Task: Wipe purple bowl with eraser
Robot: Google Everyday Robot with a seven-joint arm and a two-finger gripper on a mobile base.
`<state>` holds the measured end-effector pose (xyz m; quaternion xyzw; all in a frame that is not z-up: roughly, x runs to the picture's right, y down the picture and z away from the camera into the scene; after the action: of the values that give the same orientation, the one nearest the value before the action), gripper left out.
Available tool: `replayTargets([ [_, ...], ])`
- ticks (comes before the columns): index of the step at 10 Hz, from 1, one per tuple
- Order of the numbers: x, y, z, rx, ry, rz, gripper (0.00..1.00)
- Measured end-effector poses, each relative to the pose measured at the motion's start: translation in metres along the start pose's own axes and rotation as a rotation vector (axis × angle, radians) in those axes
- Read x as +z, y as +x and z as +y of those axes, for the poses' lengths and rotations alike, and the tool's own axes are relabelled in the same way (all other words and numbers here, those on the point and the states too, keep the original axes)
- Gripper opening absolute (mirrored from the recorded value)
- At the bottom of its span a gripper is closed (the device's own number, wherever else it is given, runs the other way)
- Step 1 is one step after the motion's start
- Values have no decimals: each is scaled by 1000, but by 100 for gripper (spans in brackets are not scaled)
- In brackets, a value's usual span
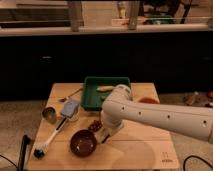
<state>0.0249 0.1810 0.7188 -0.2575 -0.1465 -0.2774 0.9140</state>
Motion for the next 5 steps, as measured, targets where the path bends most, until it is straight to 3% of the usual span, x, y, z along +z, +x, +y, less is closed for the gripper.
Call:
replayTargets([
  [2, -18, 12, 3, 26, 19, 26, 3],
  [5, -29, -3, -10, -5, 31, 21, 3],
])
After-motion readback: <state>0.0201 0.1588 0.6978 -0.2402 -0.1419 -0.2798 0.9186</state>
